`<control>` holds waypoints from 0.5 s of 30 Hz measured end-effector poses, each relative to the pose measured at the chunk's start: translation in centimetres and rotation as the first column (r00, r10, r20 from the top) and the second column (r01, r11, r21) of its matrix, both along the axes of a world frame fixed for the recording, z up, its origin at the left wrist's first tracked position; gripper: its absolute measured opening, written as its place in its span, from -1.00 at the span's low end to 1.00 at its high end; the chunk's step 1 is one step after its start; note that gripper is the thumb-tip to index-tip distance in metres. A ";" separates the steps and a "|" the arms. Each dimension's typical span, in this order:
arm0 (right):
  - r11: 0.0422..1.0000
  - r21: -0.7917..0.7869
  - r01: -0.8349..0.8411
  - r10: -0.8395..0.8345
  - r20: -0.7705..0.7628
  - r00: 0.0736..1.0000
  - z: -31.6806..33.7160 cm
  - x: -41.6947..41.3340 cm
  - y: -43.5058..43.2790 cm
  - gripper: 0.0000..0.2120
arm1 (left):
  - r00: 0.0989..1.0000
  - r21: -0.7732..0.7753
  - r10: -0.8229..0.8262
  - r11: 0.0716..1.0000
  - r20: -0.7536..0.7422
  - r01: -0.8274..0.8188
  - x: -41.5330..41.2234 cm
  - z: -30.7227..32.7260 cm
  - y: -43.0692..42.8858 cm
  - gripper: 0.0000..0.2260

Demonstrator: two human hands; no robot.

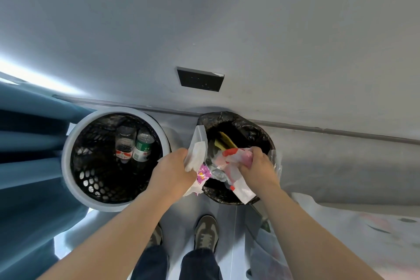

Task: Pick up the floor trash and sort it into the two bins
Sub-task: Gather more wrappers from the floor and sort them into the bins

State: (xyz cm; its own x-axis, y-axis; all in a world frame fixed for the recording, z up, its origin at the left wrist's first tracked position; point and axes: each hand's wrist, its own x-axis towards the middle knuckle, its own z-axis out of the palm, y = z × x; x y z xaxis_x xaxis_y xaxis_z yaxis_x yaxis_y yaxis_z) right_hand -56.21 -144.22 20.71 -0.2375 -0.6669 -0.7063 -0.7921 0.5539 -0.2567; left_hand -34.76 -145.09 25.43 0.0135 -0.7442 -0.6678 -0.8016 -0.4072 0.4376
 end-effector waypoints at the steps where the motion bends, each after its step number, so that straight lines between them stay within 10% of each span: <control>1: 1.000 0.023 -0.004 0.005 -0.028 1.000 -0.2 0.0 0.0 -0.49 | 1.000 0.003 0.000 1.000 0.001 0.000 0.0 -0.1 0.0 -0.85; 7: 0.975 -0.222 -0.008 -0.049 -0.248 0.968 0.5 -0.1 0.1 -0.68 | 1.000 0.003 -0.011 1.000 -0.004 0.011 -0.2 -0.4 0.1 -0.84; 15: 0.810 -0.453 0.373 -0.344 0.149 0.927 4.0 -0.8 0.2 -0.76 | 1.000 0.000 -0.025 1.000 -0.004 0.025 0.1 -0.1 0.5 -0.84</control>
